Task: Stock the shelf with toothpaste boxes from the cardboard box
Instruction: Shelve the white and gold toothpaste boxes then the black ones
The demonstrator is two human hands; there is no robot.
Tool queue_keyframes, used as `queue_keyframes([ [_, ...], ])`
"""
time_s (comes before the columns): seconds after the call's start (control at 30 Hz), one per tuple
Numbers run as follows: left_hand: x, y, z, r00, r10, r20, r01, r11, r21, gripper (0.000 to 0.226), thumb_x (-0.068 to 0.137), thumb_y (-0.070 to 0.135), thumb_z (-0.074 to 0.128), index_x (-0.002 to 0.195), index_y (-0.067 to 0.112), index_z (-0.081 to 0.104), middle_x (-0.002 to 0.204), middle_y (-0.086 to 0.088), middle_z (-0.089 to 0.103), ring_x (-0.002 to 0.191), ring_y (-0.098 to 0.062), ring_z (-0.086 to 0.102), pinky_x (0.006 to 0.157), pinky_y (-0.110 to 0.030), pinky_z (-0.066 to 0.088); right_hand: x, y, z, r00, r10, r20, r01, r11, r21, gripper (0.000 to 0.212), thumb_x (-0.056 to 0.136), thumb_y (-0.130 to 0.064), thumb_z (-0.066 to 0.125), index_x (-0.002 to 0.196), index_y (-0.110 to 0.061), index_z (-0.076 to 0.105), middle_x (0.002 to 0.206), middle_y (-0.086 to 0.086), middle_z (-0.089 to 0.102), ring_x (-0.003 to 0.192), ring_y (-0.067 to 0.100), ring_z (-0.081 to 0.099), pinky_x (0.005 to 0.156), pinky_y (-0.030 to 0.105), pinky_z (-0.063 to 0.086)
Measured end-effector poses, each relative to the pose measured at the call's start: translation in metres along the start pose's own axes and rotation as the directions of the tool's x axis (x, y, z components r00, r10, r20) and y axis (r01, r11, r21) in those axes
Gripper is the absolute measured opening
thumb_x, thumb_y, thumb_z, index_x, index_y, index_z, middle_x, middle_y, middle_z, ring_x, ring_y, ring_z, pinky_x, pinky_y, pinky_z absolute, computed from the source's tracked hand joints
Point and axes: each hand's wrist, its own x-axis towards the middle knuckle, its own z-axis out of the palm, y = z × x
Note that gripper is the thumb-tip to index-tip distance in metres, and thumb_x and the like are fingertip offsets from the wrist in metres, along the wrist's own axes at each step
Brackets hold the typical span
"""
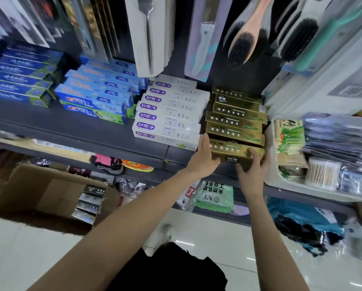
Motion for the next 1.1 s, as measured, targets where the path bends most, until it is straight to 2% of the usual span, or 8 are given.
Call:
queue_keyframes([
  [0.13, -0.017, -0.006, 0.004, 0.997, 0.062, -0.036, -0.059, 0.995, 0.076, 0.074, 0.092, 0.024, 0.055, 0.151, 0.023, 0.011, 0.159, -0.005, -0.008, 0.136, -0.031, 0.033, 0.113, -0.041, 0.029, -0.01, 0.0, 0.012, 0.965, -0.218, -0.145, 0.155, 0.923, -0.351, 0.052, 0.081, -0.005, 0.065, 0.131, -0.014, 0.049, 0.147, 0.025, 0.023, 0.132, 0.043, 0.03, 0.102, 0.049, 0.038],
  [0.23, -0.037, -0.027, -0.008, 0.984, 0.108, -0.14, -0.105, 0.994, 0.027, 0.05, 0.092, 0.02, 0.055, 0.14, 0.019, 0.04, 0.152, -0.006, 0.027, 0.14, -0.024, 0.025, 0.114, -0.031, 0.019, -0.014, -0.004, 0.024, 0.879, -0.477, 0.032, 0.425, 0.749, -0.508, 0.044, 0.082, -0.011, 0.067, 0.125, -0.015, 0.057, 0.132, 0.018, 0.046, 0.121, 0.038, 0.042, 0.092, 0.052, 0.046],
  [0.33, -0.062, -0.063, -0.026, 0.968, 0.068, -0.242, -0.072, 0.997, -0.008, 0.041, 0.09, 0.014, 0.057, 0.13, 0.019, 0.052, 0.144, -0.002, 0.04, 0.135, -0.018, 0.032, 0.107, -0.018, 0.017, -0.001, -0.012, 0.033, 0.903, -0.41, 0.127, 0.419, 0.778, -0.468, 0.045, 0.092, -0.024, 0.056, 0.136, -0.02, 0.046, 0.136, 0.015, 0.042, 0.13, 0.035, 0.033, 0.091, 0.049, 0.05],
  [0.5, -0.129, -0.153, -0.063, 0.909, -0.166, -0.383, 0.083, 0.971, -0.224, 0.031, 0.083, 0.009, 0.063, 0.113, 0.018, 0.063, 0.112, 0.0, 0.061, 0.107, -0.022, 0.058, 0.089, -0.012, 0.042, -0.008, -0.034, 0.041, 0.937, -0.348, 0.006, 0.313, 0.835, -0.452, 0.039, 0.094, -0.021, 0.052, 0.131, -0.011, 0.048, 0.133, 0.022, 0.041, 0.125, 0.043, 0.034, 0.09, 0.055, 0.047],
  [0.6, -0.183, -0.207, -0.093, 0.833, -0.252, -0.492, 0.171, 0.964, -0.205, 0.025, 0.087, 0.013, 0.06, 0.108, 0.025, 0.062, 0.107, 0.008, 0.063, 0.099, -0.013, 0.059, 0.086, -0.019, 0.046, -0.053, -0.066, 0.07, 0.813, -0.581, -0.048, 0.524, 0.765, -0.375, 0.029, 0.092, -0.012, 0.053, 0.12, -0.004, 0.058, 0.124, 0.023, 0.05, 0.114, 0.041, 0.041, 0.096, 0.049, 0.037],
  [0.7, -0.233, -0.26, -0.132, 0.725, -0.261, -0.637, 0.346, 0.938, 0.008, 0.027, 0.086, 0.02, 0.06, 0.113, 0.018, 0.064, 0.109, -0.002, 0.065, 0.099, -0.021, 0.058, 0.079, -0.03, 0.045, -0.118, -0.114, 0.127, 0.727, -0.672, 0.136, 0.686, 0.711, -0.154, 0.032, 0.091, -0.019, 0.046, 0.116, -0.006, 0.062, 0.109, 0.016, 0.061, 0.097, 0.033, 0.052, 0.086, 0.036, 0.039],
  [0.87, -0.287, -0.357, -0.19, 0.669, -0.339, -0.661, 0.503, 0.862, 0.067, 0.022, 0.087, 0.022, 0.06, 0.108, 0.023, 0.064, 0.091, 0.011, 0.067, 0.09, -0.016, 0.059, 0.074, -0.03, 0.047, -0.208, -0.167, 0.253, 0.575, -0.502, 0.646, 0.662, 0.75, -0.007, 0.022, 0.091, -0.021, 0.052, 0.11, -0.019, 0.064, 0.091, 0.003, 0.071, 0.08, 0.026, 0.066, 0.065, 0.033, 0.048],
  [1.1, -0.269, -0.515, -0.232, 0.777, -0.491, -0.394, 0.609, 0.745, 0.271, 0.037, 0.089, 0.03, 0.051, 0.124, 0.023, 0.055, 0.115, 0.003, 0.062, 0.114, -0.022, 0.05, 0.096, -0.033, 0.039, -0.237, -0.145, 0.453, 0.413, 0.048, 0.909, 0.455, 0.854, -0.251, 0.028, 0.092, -0.017, 0.055, 0.12, -0.015, 0.058, 0.116, 0.005, 0.065, 0.107, 0.022, 0.059, 0.088, 0.035, 0.049],
])
